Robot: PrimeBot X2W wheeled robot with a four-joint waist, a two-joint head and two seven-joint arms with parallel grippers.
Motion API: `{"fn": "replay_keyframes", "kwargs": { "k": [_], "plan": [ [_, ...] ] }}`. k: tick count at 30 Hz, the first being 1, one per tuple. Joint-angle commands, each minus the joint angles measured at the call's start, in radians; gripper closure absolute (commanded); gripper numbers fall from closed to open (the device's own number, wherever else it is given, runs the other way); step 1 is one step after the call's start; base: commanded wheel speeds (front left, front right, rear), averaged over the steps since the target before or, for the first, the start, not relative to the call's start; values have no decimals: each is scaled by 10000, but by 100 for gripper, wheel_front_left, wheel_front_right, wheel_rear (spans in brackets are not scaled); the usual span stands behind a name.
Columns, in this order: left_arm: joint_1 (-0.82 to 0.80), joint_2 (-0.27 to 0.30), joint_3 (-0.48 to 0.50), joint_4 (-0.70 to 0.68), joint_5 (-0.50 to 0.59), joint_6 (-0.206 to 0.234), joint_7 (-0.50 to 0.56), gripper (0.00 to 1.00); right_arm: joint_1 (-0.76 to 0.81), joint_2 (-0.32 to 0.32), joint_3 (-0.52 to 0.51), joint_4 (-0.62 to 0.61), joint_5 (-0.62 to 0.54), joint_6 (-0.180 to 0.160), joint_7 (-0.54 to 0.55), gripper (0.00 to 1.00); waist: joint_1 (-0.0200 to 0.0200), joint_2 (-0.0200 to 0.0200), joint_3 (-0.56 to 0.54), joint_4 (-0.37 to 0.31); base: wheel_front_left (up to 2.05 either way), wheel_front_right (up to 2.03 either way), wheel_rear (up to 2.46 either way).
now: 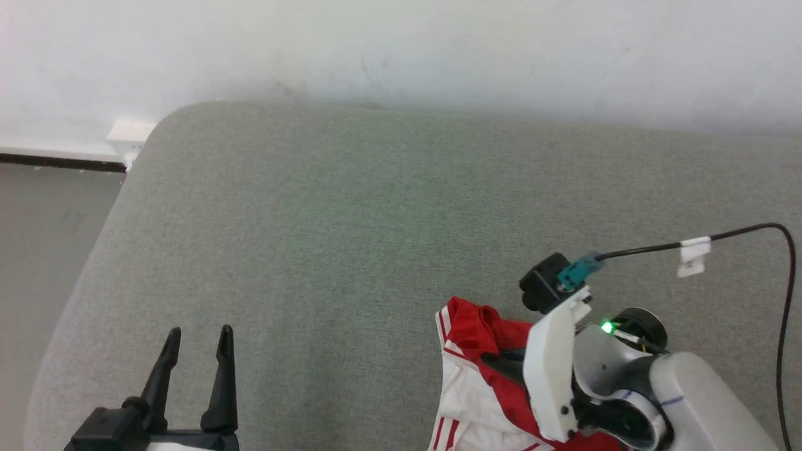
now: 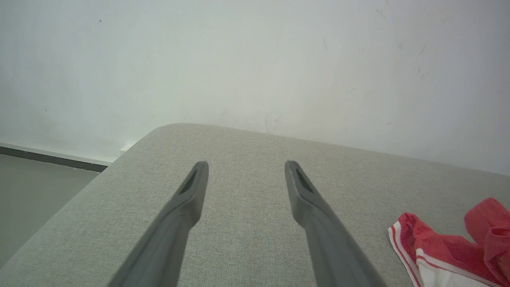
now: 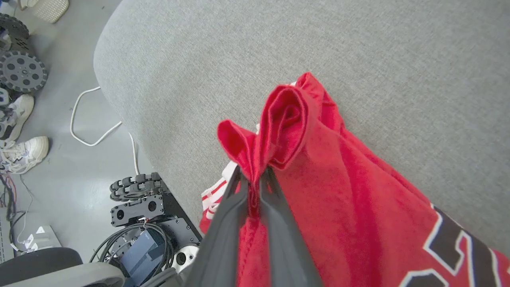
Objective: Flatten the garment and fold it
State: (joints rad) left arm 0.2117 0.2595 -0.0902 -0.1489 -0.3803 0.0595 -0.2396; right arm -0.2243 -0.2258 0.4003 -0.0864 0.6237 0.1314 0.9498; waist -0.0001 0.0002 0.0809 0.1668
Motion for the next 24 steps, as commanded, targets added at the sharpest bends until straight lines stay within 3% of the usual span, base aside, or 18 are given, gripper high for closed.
{"fn": "replay_keyframes", "kwargs": {
  "k": [1, 5, 16, 18, 19, 20, 24],
  "plan": [
    [-179, -27, -24, -6, -79, 8, 20, 0, -325, 55, 172, 336, -201, -7, -200, 100, 1, -2, 84, 147, 0, 0, 0],
    [-318, -55, -81, 71, -111, -5, 18, 0, -778, 249, 514, 1557, -744, -7, -510, 100, 1, -2, 187, 311, 0, 0, 0],
    [-739, -272, -405, 506, -122, -113, -48, 0, -1580, 729, 1737, 3896, -1593, -7, 53, 99, 1, -2, 325, 785, 0, 0, 0],
    [-831, -312, -464, 589, -123, -137, -59, 0, -1647, 778, 1755, 4176, -1687, -7, 128, 77, 1, -2, 340, 846, 0, 0, 0],
    [-872, -330, -486, 626, -127, -148, -65, 0, -1686, 794, 1781, 4267, -1718, -7, 144, 57, 1, -2, 347, 866, 0, 0, 0],
    [-906, -344, -502, 661, -131, -158, -71, 0, -1719, 814, 1784, 4328, -1732, -7, 131, 0, 1, -2, 353, 874, 0, 0, 0],
    [-943, -358, -533, 758, -151, -202, -95, 0, -1859, 907, 1654, 4131, -1475, -7, -131, 0, 1, -2, 345, 784, 0, 0, 0]
  ]
}}
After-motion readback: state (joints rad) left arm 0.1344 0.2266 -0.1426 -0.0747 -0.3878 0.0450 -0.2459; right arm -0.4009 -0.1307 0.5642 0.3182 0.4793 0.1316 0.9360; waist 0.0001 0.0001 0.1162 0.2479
